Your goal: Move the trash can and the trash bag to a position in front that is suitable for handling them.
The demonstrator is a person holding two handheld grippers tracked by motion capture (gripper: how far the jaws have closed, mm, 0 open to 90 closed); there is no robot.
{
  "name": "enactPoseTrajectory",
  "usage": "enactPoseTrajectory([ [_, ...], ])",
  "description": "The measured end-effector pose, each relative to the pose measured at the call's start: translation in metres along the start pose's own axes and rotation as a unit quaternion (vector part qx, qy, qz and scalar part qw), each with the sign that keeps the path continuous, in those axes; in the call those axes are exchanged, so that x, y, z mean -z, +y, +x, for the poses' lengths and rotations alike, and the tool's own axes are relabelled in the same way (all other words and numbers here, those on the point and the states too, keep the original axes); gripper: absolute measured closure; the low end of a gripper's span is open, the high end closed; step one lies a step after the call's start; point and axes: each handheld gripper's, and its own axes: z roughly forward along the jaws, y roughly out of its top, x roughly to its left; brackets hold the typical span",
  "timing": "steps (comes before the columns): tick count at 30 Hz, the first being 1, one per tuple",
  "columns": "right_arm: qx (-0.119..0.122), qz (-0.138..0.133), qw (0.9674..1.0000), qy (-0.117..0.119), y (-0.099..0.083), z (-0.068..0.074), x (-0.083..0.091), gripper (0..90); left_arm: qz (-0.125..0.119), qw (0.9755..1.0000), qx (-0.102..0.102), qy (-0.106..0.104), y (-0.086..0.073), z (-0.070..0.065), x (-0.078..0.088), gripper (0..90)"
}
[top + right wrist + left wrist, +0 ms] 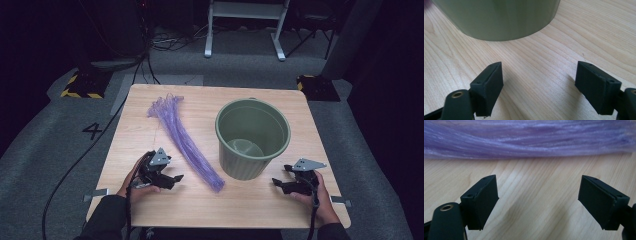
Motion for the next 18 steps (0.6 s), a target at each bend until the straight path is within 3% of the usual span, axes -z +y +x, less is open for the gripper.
enactPoseTrajectory([
  [3,0.000,0.000,1.0000,0.000,0.000,0.000,0.000,22.4,-0.016,0.9998,0.006,0.014,0.008,0.001,-0.001,15.8],
  [18,-0.001,0.000,1.0000,-0.001,0.000,0.000,0.000,22.4,-0.042,0.9986,0.024,0.023,0.030,0.004,-0.011,15.9],
])
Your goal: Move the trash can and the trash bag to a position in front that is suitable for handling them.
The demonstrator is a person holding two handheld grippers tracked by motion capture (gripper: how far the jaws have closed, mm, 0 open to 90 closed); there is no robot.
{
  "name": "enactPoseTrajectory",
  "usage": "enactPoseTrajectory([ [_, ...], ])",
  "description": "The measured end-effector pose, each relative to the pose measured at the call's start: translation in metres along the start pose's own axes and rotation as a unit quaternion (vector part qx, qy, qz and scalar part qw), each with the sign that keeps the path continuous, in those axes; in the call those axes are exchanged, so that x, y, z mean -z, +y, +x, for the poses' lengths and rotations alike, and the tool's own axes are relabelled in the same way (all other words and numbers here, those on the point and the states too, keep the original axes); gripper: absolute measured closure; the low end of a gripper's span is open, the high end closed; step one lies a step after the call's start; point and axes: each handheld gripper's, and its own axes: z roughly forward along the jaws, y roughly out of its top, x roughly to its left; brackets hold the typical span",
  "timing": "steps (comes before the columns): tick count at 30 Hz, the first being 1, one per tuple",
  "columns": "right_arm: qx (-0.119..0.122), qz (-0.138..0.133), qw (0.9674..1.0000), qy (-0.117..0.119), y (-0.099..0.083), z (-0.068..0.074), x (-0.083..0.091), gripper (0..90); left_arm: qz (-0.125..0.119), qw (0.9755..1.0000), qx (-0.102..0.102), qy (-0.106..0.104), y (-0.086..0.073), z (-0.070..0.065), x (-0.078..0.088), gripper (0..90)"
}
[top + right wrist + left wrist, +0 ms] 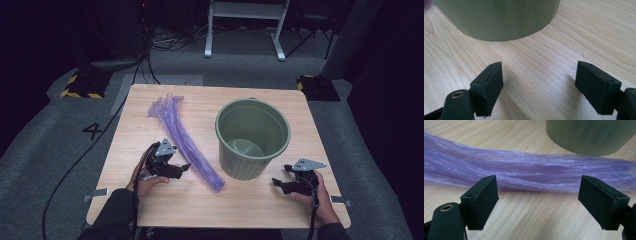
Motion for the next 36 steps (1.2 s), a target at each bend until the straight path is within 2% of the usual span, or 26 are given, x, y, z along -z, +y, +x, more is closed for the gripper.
enactPoseTrajectory([
  [5,0.000,0.000,1.0000,0.000,0.000,0.000,0.000,22.4,-0.007,0.9999,0.004,0.014,0.006,0.002,-0.007,16.0],
  [10,0.000,0.000,1.0000,0.000,0.000,0.000,0.000,22.4,0.005,0.9998,0.002,0.018,0.010,0.005,-0.013,16.1],
  [13,0.000,0.000,1.0000,0.000,0.000,0.000,0.000,22.4,0.005,0.9988,0.008,0.048,0.015,0.009,-0.019,17.9],
  [15,0.000,0.000,1.0000,0.000,0.000,0.000,0.000,22.4,0.002,0.9984,0.010,0.055,0.015,0.011,-0.021,17.9],
  [17,0.000,0.000,1.0000,0.000,0.000,0.000,0.000,22.4,0.006,0.9980,0.019,0.059,0.016,0.016,-0.025,17.9],
  [19,0.000,0.000,1.0000,0.000,0.000,0.000,0.000,22.5,-0.001,0.9973,0.035,0.064,0.017,0.018,-0.028,17.9],
  [20,0.000,0.000,1.0000,0.000,0.000,0.000,0.000,22.5,-0.001,0.9973,0.035,0.064,0.017,0.018,-0.028,17.9],
  [22,0.000,0.000,1.0000,0.001,0.000,0.000,0.000,22.5,0.004,0.9961,0.046,0.074,0.018,0.023,-0.034,18.6],
  [25,-0.001,0.000,1.0000,0.001,0.000,0.000,0.000,22.5,0.005,0.9955,0.056,0.075,0.017,0.025,-0.037,18.7],
  [31,-0.001,0.000,1.0000,0.000,0.000,0.000,0.000,22.7,0.029,0.9930,0.082,0.080,0.014,0.031,-0.049,18.6],
  [36,-0.001,0.000,1.0000,0.000,0.000,0.000,0.000,22.7,0.042,0.9923,0.088,0.076,0.012,0.033,-0.055,18.2],
])
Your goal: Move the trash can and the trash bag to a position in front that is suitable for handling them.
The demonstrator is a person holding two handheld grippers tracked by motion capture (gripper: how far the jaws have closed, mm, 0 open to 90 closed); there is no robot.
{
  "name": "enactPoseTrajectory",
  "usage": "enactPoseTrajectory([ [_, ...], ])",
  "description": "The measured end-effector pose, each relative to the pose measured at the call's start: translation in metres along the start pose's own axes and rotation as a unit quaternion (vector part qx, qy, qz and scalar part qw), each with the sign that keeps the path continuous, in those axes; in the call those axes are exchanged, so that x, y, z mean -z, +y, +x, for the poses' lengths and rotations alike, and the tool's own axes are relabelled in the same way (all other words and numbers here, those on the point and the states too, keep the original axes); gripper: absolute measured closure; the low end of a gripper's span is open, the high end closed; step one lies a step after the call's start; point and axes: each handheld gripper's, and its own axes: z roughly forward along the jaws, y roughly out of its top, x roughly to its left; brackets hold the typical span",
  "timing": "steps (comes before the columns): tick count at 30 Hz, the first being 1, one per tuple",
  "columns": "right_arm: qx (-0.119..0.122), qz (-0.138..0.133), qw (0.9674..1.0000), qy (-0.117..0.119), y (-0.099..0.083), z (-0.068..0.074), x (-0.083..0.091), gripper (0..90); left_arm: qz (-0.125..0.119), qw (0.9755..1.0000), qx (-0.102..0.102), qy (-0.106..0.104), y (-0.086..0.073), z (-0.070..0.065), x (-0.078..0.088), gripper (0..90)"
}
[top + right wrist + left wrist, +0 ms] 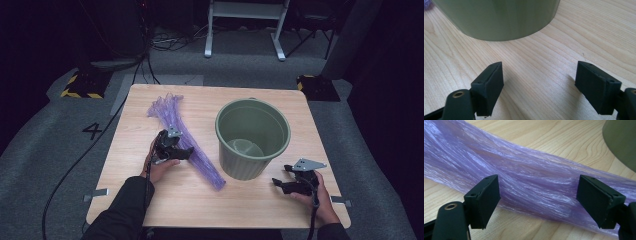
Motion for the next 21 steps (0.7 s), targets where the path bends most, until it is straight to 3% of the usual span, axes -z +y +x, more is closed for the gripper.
enactPoseTrajectory([
  [7,0.000,0.000,1.0000,0.000,0.0000,0.0000,0.0000,22.8,0.015,0.9999,0.007,0.003,-0.0011,-0.0024,-0.0083,17.9],
  [13,0.000,0.000,1.0000,0.000,0.0000,0.0001,0.0000,22.8,0.021,0.9996,-0.006,0.017,-0.0018,-0.0044,-0.0100,18.5],
  [17,0.000,0.000,1.0000,0.000,-0.0001,0.0001,0.0001,22.9,0.014,0.9997,-0.011,0.014,-0.0040,-0.0043,-0.0091,19.9],
  [21,0.000,-0.001,1.0000,0.001,-0.0003,0.0000,0.0002,23.0,0.001,0.9997,-0.022,0.001,-0.0072,-0.0040,-0.0048,38.3],
])
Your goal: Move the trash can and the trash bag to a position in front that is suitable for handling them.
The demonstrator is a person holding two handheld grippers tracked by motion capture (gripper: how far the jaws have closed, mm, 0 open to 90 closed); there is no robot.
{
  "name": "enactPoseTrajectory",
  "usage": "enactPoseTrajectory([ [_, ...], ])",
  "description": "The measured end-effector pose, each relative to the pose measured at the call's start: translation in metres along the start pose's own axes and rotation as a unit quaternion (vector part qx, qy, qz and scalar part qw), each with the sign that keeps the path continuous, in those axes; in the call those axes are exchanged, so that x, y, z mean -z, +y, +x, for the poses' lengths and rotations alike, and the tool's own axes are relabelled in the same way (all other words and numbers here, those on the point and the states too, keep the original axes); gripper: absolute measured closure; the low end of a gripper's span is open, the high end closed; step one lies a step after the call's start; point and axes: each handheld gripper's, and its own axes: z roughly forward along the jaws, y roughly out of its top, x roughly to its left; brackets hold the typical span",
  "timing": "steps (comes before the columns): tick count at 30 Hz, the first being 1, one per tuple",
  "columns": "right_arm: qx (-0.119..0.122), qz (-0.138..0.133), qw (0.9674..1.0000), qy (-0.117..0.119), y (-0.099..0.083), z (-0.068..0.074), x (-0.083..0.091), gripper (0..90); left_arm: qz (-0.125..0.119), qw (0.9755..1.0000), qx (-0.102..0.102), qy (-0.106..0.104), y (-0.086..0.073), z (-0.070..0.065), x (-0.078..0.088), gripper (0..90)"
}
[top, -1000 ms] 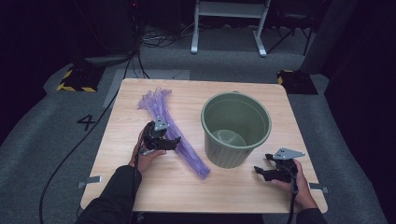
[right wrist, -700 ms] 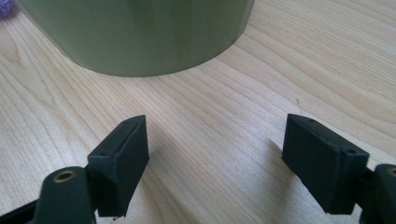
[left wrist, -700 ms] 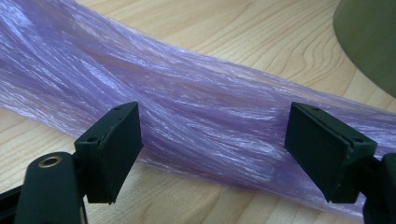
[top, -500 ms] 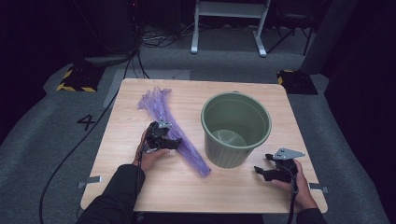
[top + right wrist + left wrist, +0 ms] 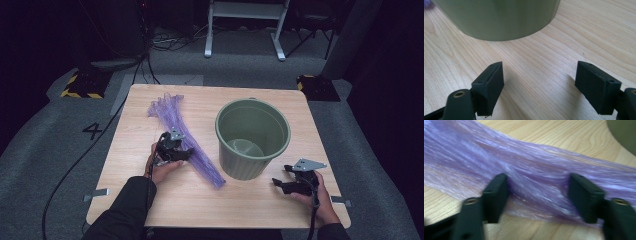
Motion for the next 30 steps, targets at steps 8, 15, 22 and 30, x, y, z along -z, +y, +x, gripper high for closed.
enactPoseTrajectory([
  [8,0.000,0.000,1.0000,0.000,0.000,0.000,0.000,23.1,-0.005,0.9998,-0.016,-0.008,-0.003,-0.008,0.005,79.4],
  [15,0.001,0.000,1.0000,0.001,0.000,0.000,0.000,23.2,-0.014,0.9997,-0.005,-0.017,-0.004,-0.006,0.006,87.0],
  [22,0.001,0.000,1.0000,0.001,0.000,0.000,0.000,23.2,-0.026,0.9994,-0.006,-0.020,-0.003,-0.005,0.010,87.4],
  [30,0.001,0.000,1.0000,0.001,0.000,0.000,0.000,23.3,-0.039,0.9990,-0.011,-0.017,-0.001,-0.006,0.016,87.5],
])
